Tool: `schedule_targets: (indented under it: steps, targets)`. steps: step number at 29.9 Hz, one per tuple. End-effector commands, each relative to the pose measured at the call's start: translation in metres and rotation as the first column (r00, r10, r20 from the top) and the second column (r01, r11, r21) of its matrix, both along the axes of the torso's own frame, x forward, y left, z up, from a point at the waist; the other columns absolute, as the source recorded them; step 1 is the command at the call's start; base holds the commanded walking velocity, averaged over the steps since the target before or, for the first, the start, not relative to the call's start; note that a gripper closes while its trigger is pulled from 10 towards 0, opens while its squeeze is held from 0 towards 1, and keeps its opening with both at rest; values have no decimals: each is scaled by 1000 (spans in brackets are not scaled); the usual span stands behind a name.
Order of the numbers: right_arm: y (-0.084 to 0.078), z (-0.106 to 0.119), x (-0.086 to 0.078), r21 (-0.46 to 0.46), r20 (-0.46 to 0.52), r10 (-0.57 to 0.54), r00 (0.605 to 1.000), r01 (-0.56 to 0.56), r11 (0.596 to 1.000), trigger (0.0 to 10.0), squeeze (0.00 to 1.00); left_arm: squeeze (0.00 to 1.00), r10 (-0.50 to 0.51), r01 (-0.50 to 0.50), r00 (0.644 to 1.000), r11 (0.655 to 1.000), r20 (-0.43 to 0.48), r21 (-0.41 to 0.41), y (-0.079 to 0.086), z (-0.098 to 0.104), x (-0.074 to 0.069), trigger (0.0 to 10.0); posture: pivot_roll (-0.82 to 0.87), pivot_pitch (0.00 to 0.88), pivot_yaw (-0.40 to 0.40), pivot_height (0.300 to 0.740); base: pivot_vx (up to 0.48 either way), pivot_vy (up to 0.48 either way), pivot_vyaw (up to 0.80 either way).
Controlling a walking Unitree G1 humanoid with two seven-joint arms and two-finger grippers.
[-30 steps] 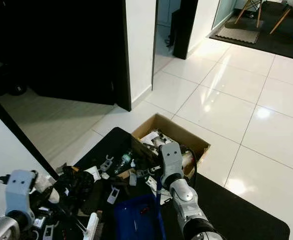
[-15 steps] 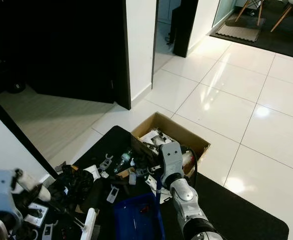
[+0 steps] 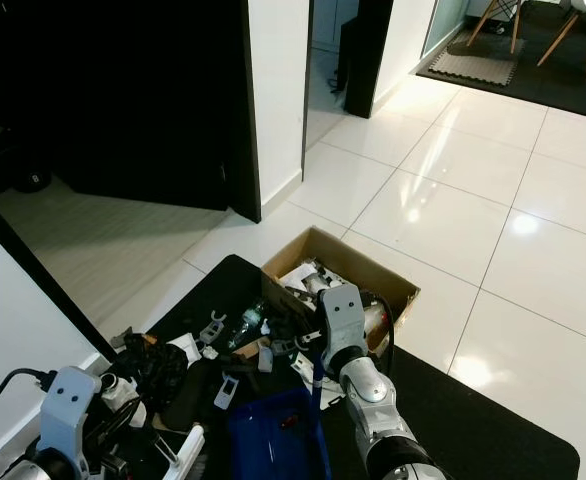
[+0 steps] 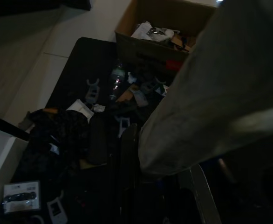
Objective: Sweep floor
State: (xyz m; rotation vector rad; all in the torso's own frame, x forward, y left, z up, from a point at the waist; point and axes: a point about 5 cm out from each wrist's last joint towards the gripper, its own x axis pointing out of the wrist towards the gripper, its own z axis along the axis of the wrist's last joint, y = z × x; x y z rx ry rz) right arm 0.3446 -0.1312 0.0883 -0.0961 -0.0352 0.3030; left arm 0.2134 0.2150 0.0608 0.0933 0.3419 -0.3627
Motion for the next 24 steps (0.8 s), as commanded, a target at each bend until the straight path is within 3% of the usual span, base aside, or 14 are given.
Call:
schedule_targets:
  steps: [1, 3, 5, 6, 7, 8, 11, 14, 15, 16, 17, 19, 24]
  targets:
    - [3, -7, -3, 18, -28, 7, 1000, -6, 1000, 10000, 0, 0, 51, -55, 986, 998, -159, -21, 7, -23, -15, 10000, 143, 225, 43, 740, 0, 0, 0]
    - [4, -7, -4, 17, -29, 10, 1000, -10, 1000, 10000, 0, 0, 93, -134, 968, 977, -232, -168, -4, -27, -21, 10000, 135, 227, 46, 740, 0, 0, 0]
    - [4, -7, -4, 17, -29, 10, 1000, -10, 1000, 10000, 0, 0, 93, -134, 968, 977, -232, -168, -4, -27, -21, 10000, 135, 227, 46, 740, 0, 0, 0]
    - [4, -7, -4, 18, -29, 10, 1000, -10, 1000, 10000, 0, 0, 108, -167, 960, 960, -257, -223, -10, -29, -23, 10000, 133, 224, 46, 740, 0, 0, 0]
    - [4, -7, -4, 21, -28, 7, 1000, -6, 1000, 10000, 0, 0, 144, -245, 939, 917, -312, -315, -19, -30, -23, 10000, 133, 225, 46, 740, 0, 0, 0]
    - [4, -7, -4, 21, -28, 7, 1000, -6, 1000, 10000, 0, 0, 144, -245, 939, 917, -312, -315, -19, -30, -23, 10000, 133, 225, 46, 740, 0, 0, 0]
    - [3, -7, -4, 22, -28, 3, 1000, -2, 1000, 10000, 0, 0, 162, -391, 887, 761, -432, -518, -45, -26, -17, 10000, 131, 225, 44, 740, 0, 0, 0]
    - [2, -7, -4, 22, -30, 2, 1000, -1, 1000, 10000, 0, 0, 167, -426, 885, 670, -436, -608, -57, -14, -5, 10000, 131, 226, 41, 740, 0, 0, 0]
    - [2, -7, -4, 22, -30, 2, 1000, -1, 1000, 10000, 0, 0, 167, -426, 885, 670, -436, -608, -57, -14, -5, 10000, 131, 226, 41, 740, 0, 0, 0]
    - [2, -7, -3, 24, -31, 1, 1000, 0, 1000, 10000, 0, 0, 151, -413, 894, 639, -421, -648, -63, -7, 1, 10000, 134, 226, 40, 740, 0, 0, 0]
    - [2, -7, -3, 24, -31, 1, 1000, 0, 1000, 10000, 0, 0, 151, -413, 894, 639, -421, -648, -63, -7, 1, 10000, 134, 226, 40, 740, 0, 0, 0]
    - [3, -6, -3, 27, -30, 3, 1000, -2, 1000, 10000, 0, 0, 113, -396, 901, 608, -419, -688, -71, -2, 5, 10000, 131, 227, 40, 740, 0, 0, 0]
    - [5, -5, -2, 31, -27, 4, 1000, -3, 1000, 10000, 0, 0, 88, -400, 895, 588, -437, -703, -77, -3, 8, 10000, 127, 228, 38, 740, 0, 0, 0]
